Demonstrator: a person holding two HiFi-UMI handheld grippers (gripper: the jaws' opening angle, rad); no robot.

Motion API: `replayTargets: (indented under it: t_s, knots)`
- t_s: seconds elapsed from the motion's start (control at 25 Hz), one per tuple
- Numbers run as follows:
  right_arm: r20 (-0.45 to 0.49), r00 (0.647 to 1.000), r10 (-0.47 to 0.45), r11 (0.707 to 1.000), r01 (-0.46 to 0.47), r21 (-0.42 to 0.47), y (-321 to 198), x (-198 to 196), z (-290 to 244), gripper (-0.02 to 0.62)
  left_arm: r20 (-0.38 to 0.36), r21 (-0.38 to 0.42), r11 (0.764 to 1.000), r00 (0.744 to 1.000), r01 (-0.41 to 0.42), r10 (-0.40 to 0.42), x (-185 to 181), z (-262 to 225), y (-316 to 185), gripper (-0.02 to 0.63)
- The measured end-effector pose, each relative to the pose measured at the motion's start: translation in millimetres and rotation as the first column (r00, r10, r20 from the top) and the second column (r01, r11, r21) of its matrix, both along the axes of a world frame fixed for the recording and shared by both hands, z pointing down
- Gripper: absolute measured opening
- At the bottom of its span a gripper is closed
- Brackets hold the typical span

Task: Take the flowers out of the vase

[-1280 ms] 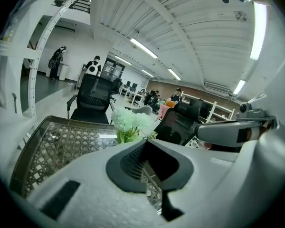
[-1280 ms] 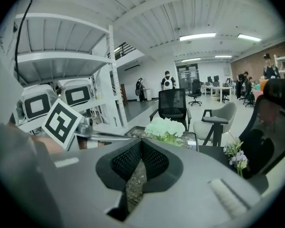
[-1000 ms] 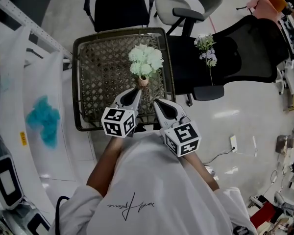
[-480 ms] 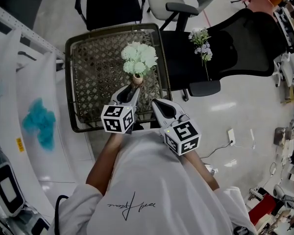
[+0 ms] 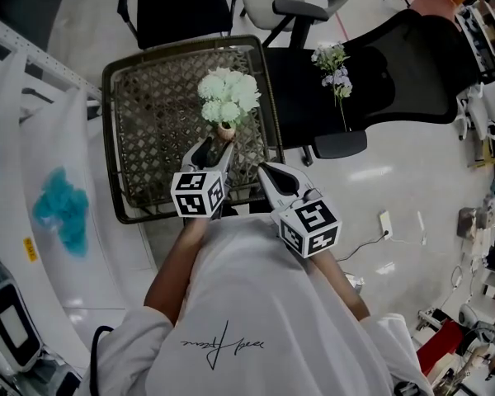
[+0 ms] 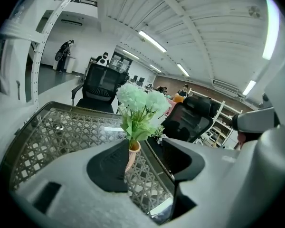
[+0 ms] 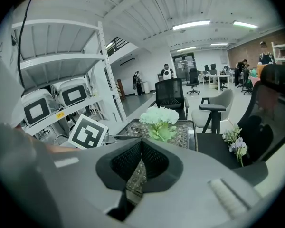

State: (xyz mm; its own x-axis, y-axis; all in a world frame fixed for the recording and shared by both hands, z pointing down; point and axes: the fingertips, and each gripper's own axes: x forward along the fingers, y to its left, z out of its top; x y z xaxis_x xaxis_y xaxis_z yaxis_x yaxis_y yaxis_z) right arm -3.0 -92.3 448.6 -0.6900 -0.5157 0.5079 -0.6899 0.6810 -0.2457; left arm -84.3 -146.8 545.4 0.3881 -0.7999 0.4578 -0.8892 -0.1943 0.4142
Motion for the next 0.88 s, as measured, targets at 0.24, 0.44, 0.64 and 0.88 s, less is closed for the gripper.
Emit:
replayTargets:
  t_s: [0.24, 0.44, 0.64, 0.88]
  knots:
    - [-0.010, 1.000, 0.019, 1.000, -0.019, -0.006, -3, 3, 3, 0.008, 0.041, 0.003, 1.000, 0.999, -0.006, 0.006, -2, 5, -7, 0.238]
    - [-0.017, 0.999, 0.040, 0.999, -0.040, -0.007, -9, 7, 4, 0.008, 0.041, 0.003, 1.000, 0.999, -0.011, 0.011, 1, 11, -15, 0.270]
    - [-0.021, 0.999, 0.048, 0.999, -0.049, -0.015, -13, 7, 4, 0.009, 0.046, -0.001, 1.000, 0.999, -0.015, 0.015, 2, 15, -22, 0.293]
    - [-0.031, 0.999, 0.039, 0.999, -0.040, -0.027, -18, 4, 8, 0.009, 0.047, -0.015, 1.000, 0.999, 0.001, 0.000, -3, 28, -35, 0.325]
